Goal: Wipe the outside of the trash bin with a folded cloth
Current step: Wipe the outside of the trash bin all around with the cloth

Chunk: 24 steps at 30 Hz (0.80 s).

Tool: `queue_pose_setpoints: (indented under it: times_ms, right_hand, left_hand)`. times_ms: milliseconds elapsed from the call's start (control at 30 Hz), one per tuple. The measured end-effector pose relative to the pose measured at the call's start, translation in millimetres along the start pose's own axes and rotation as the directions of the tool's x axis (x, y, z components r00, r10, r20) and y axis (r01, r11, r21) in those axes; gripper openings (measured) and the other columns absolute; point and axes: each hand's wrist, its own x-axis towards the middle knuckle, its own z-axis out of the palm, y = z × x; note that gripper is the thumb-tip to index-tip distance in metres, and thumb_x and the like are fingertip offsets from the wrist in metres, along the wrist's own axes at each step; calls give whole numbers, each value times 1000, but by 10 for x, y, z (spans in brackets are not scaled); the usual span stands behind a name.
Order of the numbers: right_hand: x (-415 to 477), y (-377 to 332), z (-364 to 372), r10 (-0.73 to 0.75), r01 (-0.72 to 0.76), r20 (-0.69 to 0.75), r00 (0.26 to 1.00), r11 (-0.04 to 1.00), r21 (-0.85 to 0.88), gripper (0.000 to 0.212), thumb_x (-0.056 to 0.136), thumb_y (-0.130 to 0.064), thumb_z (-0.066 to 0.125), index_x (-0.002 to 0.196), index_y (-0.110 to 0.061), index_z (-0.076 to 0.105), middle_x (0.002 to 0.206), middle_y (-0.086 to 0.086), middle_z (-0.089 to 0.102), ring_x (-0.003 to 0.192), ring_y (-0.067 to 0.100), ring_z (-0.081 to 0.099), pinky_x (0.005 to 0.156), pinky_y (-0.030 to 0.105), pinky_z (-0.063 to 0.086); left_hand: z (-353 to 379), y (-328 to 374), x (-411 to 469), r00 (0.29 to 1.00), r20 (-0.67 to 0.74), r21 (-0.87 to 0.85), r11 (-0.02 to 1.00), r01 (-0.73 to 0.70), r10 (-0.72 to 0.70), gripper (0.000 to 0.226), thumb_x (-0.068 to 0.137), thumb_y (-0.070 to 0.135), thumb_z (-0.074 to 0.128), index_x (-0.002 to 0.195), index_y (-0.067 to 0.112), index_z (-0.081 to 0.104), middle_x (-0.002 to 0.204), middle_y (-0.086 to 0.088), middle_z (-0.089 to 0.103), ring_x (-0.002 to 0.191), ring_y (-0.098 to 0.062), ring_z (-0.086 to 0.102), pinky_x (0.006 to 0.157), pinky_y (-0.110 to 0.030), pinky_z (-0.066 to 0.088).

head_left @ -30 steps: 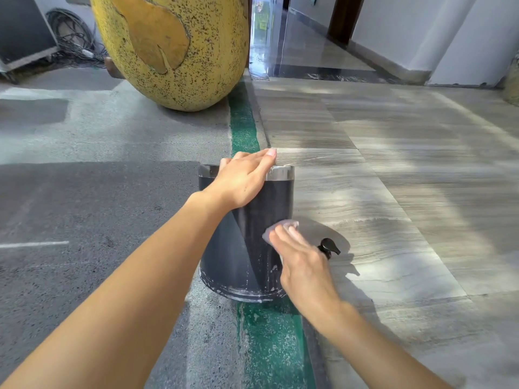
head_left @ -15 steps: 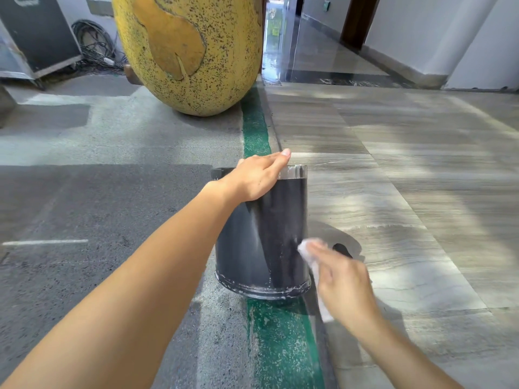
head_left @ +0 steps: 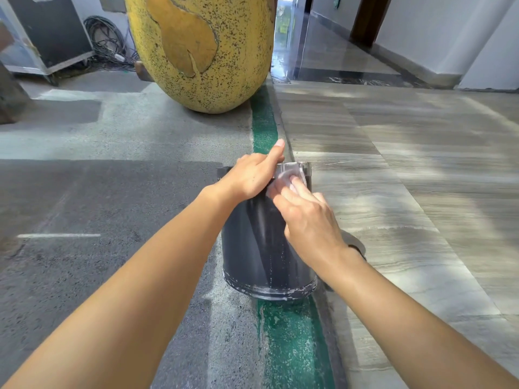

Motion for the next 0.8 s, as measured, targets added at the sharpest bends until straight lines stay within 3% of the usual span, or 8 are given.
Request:
queue_pose_setpoints:
  times_ms: [133,200,267,400,500,600,733,800]
  right_hand:
    - [-516,-25,203,-121,123,120,985,992,-6,50,76,1,33,116,-5,61,120,9,59,122,35,53,72,41,50]
    - [-800,-64,280,-159,163,190,969,987,-4,36,66,5,63,102,0,70,119,17,64,116,39,55,70,43,55]
    - [-1057,-110,338,-260,288,292,920,956,-58,35,37,-2,89,69,-5,74,92,15,73,113,39,60,65,40,59]
    - [-1399,-83,420,-296,269,266,917,954,134,37,31,-2,94,59,-10,72,74,4,73,108,25,68,71,32,59]
    - [-1521,13,420,63,-90,69,996,843,529,47,69,20,73,108,-6,73,114,2,72,111,-5,60,88,19,54]
    - [-1451,171,291,547,-506,177,818,538,675,46,88,9,60,123,-20,66,127,-8,63,67,-12,65,55,5,49]
    - [-1175,515,430,765,-741,239,599,415,528,39,94,-2,56,122,-26,69,123,-5,68,102,9,65,86,8,38]
    - [-1067,508,551,784,-800,318,533,343,493,42,94,-2,52,122,-29,68,119,0,70,103,18,61,87,18,40]
  left_hand:
    - [-37,-12,-13,1000,-25,51,999,17,-16,69,100,66,19,130,24,64,142,-5,58,141,-26,39,117,-40,22]
    - [-49,-36,5,999,-39,69,997,25,-22,61,100,67,22,122,28,64,143,-3,58,140,-26,40,116,-41,22]
    - [-49,-63,32,998,-49,101,994,37,-32,61,99,69,21,125,28,59,147,-1,54,141,-26,37,113,-41,21]
    - [-8,-98,62,997,-68,206,978,43,-30,78,95,73,20,155,25,34,165,8,24,152,-22,21,118,-51,10]
    - [17,-122,67,996,-87,236,971,41,-21,83,93,75,19,157,23,29,166,8,20,152,-23,20,118,-54,10]
    - [8,-158,25,994,-108,259,965,29,-1,88,90,79,23,156,22,31,165,7,23,151,-24,22,118,-57,14]
    - [4,-177,-69,992,-118,320,947,-11,51,99,81,85,35,155,20,33,162,5,33,148,-26,30,116,-59,23]
    - [3,-194,-98,989,-120,367,930,-35,85,101,78,85,41,154,18,33,159,2,38,145,-27,35,113,-58,29]
